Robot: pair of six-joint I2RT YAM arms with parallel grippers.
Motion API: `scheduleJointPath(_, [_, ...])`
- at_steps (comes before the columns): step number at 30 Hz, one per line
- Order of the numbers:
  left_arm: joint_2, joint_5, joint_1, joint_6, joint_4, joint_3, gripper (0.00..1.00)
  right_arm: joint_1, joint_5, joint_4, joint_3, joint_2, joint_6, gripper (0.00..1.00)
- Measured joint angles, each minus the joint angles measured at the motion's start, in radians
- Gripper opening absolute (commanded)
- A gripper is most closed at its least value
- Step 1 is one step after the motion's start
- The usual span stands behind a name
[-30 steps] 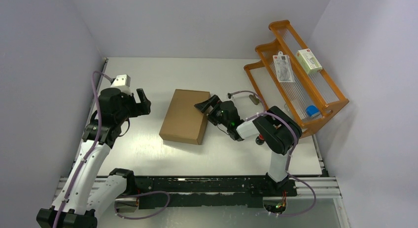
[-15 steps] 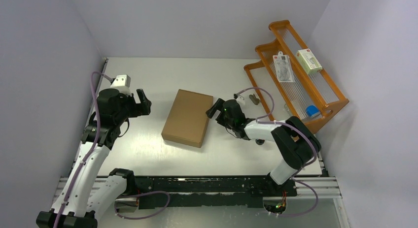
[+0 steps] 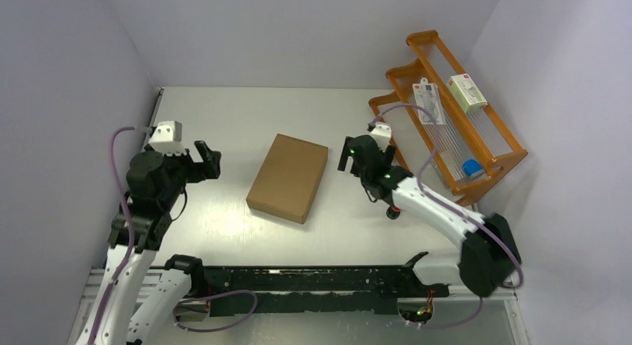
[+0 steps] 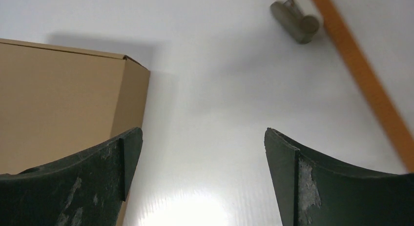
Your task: Fold the paper box
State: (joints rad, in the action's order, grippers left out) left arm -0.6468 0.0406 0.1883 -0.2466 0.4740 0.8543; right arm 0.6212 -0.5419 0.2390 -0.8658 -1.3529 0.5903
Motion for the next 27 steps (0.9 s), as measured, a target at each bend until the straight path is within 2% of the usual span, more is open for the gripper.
scheduleJointPath(8, [0.181, 0.116, 0.005, -0.008, 0.04, 0.031, 0.97, 0.0, -0.034, 0.04, 0.064, 0.481, -0.162, 1.0])
scheduleJointPath(13, [0.317, 0.208, 0.006, -0.023, 0.035, 0.05, 0.97, 0.0, -0.037, 0.058, 0.064, 0.689, -0.213, 1.0])
scheduleJointPath(19, [0.453, 0.288, 0.024, -0.022, -0.029, -0.027, 0.97, 0.0, -0.048, 0.085, 0.071, 0.794, -0.24, 1.0])
scheduleJointPath(23, [0.452, 0.299, 0.027, -0.019, -0.034, -0.099, 0.97, 0.0, -0.049, 0.074, 0.135, 0.856, -0.24, 1.0])
scheduleJointPath(27, [0.43, 0.299, 0.029, -0.017, -0.036, -0.11, 0.97, 0.0, -0.049, 0.076, 0.147, 0.851, -0.24, 1.0])
